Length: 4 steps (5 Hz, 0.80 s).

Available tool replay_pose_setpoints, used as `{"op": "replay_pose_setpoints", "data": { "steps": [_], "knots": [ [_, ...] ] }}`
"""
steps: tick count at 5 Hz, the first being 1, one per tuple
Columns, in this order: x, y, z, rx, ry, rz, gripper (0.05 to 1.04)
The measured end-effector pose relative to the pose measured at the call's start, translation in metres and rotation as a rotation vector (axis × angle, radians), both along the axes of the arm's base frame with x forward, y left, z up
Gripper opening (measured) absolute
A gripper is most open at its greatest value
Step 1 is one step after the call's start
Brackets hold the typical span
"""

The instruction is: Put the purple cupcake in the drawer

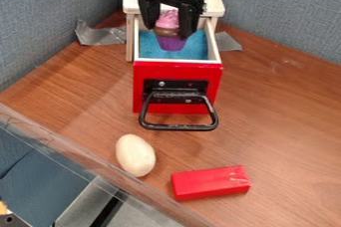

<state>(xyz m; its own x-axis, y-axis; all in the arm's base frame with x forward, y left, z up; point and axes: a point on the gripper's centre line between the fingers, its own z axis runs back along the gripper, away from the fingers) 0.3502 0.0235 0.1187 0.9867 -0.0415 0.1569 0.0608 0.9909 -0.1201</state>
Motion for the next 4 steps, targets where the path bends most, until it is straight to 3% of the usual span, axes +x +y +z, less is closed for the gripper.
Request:
{"op": "replay_pose_setpoints", "data": {
  "steps": [2,3,4],
  "knots": [
    [0.005,-0.007,-0.011,0.009,0.007,0.009,1.001],
    [0.005,-0.006,-0.011,0.017,0.01,0.0,1.001],
    [0.001,-0.005,-0.001,0.015,-0.005,-0.007,1.001]
  ]
}}
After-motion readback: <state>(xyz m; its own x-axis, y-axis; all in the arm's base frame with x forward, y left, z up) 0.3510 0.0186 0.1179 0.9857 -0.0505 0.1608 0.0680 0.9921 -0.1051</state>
